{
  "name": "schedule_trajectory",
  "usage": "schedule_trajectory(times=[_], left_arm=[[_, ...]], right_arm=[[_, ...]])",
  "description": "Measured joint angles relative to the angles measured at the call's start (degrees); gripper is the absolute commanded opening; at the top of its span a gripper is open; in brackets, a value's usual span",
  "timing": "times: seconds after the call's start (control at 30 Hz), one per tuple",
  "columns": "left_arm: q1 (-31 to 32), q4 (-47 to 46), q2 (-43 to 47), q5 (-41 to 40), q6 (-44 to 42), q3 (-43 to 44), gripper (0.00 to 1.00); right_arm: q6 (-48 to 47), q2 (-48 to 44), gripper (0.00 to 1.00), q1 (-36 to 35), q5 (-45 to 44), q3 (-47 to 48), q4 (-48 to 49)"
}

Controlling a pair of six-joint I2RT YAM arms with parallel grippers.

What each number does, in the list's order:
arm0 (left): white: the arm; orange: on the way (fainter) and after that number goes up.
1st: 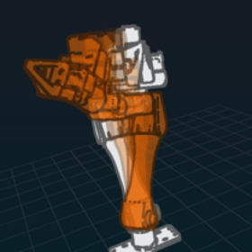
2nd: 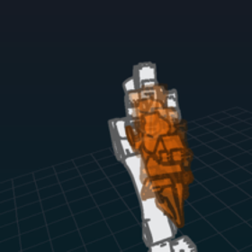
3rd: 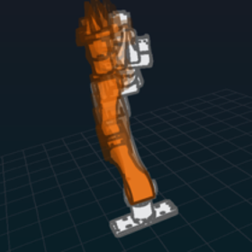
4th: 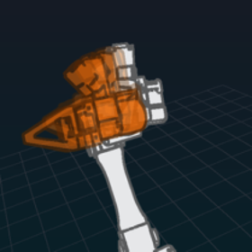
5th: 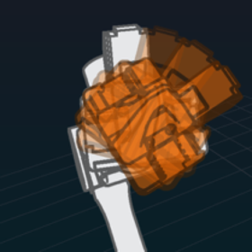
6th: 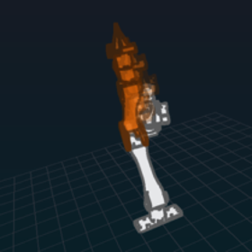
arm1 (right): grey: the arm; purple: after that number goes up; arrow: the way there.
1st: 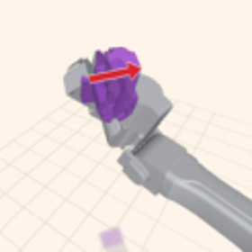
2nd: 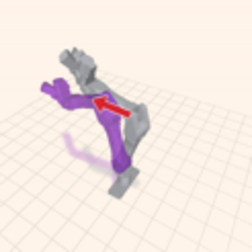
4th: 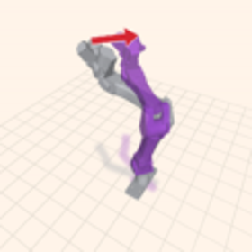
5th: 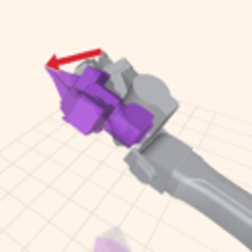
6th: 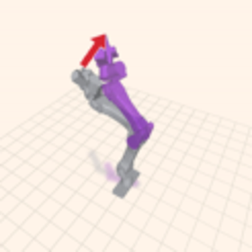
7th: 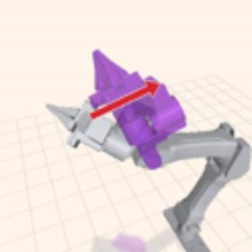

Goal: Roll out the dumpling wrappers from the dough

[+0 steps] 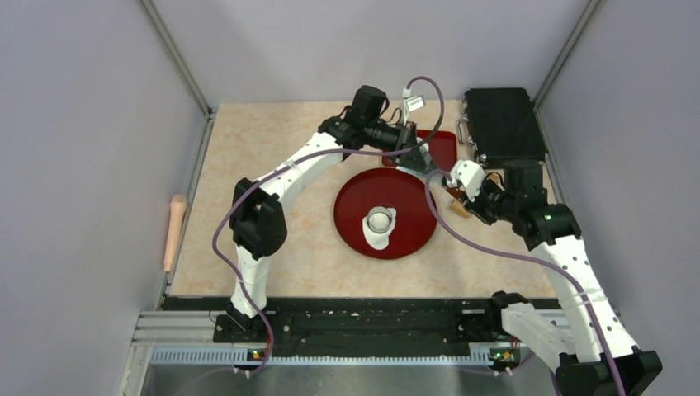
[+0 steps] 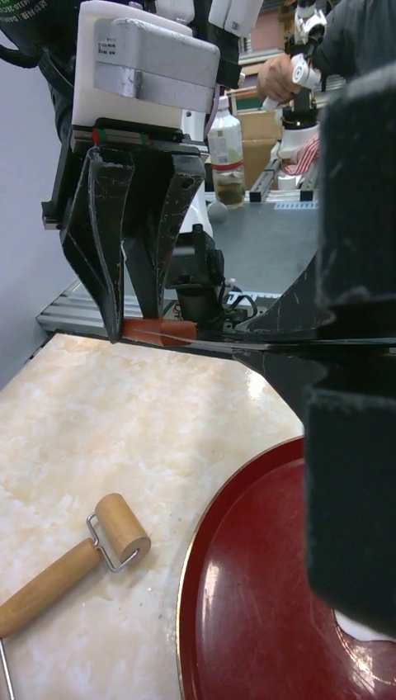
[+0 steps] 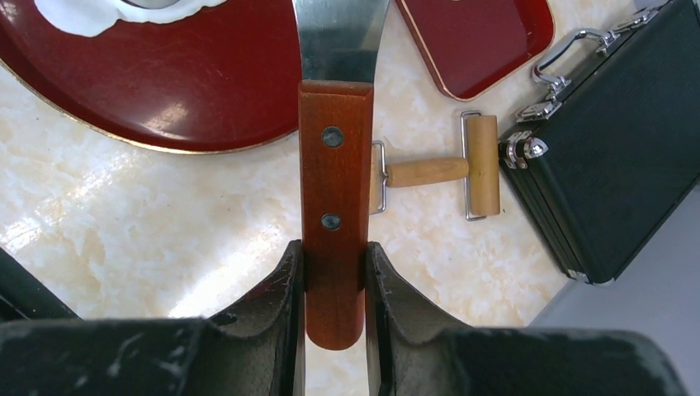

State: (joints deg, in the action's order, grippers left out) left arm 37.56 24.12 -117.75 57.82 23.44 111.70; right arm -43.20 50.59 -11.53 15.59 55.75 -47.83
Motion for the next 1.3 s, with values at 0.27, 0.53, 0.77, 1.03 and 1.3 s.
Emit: schedule_trajectory(times=[0.27,0.53,0.77,1.03,1.3], left_arm=[[-3.41,-0.85,0.44,0.81,-0.90,0.04,0.00],[-19.96,-44.04,10.36,6.03,29.66,-21.11,0.00],[-22.91,-79.30,14.73,0.85,52.17,-37.94,0.00],[-20.81,-96.76,15.28,-7.93,59.32,-49.96,0.00],[-17.79,-99.97,15.26,-11.91,57.57,-53.64,0.00]], right_arm=[[8.70,0.39,0.99,-0.33,0.70,0.22,5.70],[33.68,1.07,0.98,4.87,11.91,1.49,22.16],[68.48,7.37,0.97,10.80,29.14,-11.15,59.30],[96.96,21.27,0.95,8.59,35.63,-19.50,95.06],[109.13,26.58,0.88,4.35,34.32,-19.08,116.30]])
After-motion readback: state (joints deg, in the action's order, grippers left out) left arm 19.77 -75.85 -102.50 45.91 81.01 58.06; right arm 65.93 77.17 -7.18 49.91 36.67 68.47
